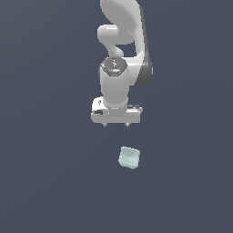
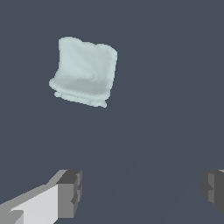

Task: Pick up the object and move it to a goal position.

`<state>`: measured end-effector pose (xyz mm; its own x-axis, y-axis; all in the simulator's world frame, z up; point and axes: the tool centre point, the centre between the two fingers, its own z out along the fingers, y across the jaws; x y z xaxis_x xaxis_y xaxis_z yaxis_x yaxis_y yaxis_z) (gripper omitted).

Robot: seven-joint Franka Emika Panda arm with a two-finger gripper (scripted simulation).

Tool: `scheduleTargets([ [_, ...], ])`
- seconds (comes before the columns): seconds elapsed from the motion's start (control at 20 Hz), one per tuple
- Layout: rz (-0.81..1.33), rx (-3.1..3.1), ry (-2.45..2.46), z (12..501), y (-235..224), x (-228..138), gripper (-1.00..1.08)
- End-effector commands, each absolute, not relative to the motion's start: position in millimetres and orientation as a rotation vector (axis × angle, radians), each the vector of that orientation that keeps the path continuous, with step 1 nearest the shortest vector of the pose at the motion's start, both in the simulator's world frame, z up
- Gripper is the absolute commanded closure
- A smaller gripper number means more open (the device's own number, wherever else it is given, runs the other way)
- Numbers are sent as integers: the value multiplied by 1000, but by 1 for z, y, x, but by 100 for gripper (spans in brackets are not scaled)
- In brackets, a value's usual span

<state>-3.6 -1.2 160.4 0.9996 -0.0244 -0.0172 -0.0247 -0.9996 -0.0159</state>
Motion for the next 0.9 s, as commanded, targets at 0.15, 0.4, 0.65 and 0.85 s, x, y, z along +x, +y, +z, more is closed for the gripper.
scheduleTargets([
  [0.15, 32, -3120, 25, 158, 5, -4, -60],
  [0.4, 40, -3108, 6, 155, 15, -6, -60],
  [0.65, 41, -3123, -8, 153, 15, -5, -60],
  [0.85, 44, -3154, -41, 149, 16, -4, -60],
])
